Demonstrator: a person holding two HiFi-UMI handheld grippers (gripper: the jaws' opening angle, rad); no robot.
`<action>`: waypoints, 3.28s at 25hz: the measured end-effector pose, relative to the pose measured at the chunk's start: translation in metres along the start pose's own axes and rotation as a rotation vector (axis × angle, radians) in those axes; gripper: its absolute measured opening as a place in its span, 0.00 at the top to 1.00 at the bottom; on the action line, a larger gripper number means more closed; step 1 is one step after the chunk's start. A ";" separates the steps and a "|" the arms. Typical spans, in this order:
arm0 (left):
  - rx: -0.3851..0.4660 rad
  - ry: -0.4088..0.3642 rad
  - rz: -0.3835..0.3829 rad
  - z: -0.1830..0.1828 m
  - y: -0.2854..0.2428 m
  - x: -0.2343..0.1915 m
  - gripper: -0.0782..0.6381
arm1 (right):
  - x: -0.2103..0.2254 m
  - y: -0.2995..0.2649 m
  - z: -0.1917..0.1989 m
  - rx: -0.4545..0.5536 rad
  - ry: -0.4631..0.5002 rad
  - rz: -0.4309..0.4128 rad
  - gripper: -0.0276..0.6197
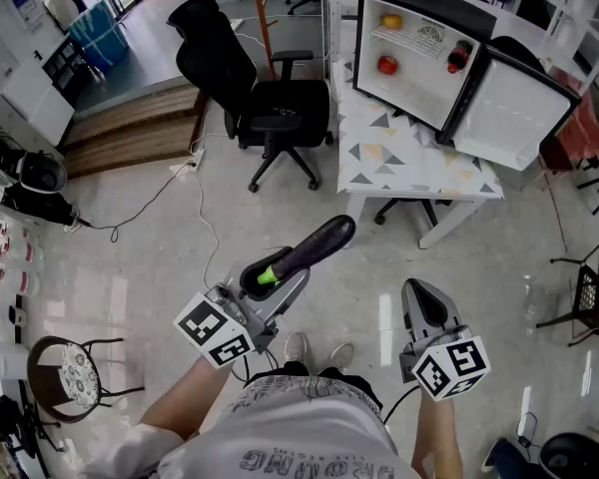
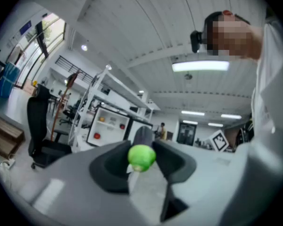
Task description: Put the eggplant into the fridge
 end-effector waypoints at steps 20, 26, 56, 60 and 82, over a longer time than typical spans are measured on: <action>-0.001 -0.010 -0.014 0.018 -0.021 0.029 0.67 | 0.034 0.021 0.001 -0.022 0.011 -0.027 0.95; 0.007 -0.025 -0.026 0.025 -0.032 0.041 0.67 | 0.052 0.027 -0.002 -0.021 0.011 -0.041 0.95; 0.029 -0.035 -0.070 0.043 -0.103 -0.022 0.67 | 0.133 -0.039 0.002 -0.035 0.013 -0.020 0.95; 0.017 -0.026 -0.075 0.046 -0.118 -0.052 0.67 | 0.143 -0.068 0.006 -0.048 0.005 -0.012 0.95; -0.088 0.059 -0.010 0.049 -0.225 -0.251 0.67 | 0.196 -0.259 0.004 -0.117 -0.025 0.093 0.95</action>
Point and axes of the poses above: the fingertips, and each gripper's own axes: y backward along the fingers, x to its right, z out of its underside, the point moved 7 cm from there along y, backward along the fingers, and after that the axes turned 13 degrees about x, right-handed, at the moved point
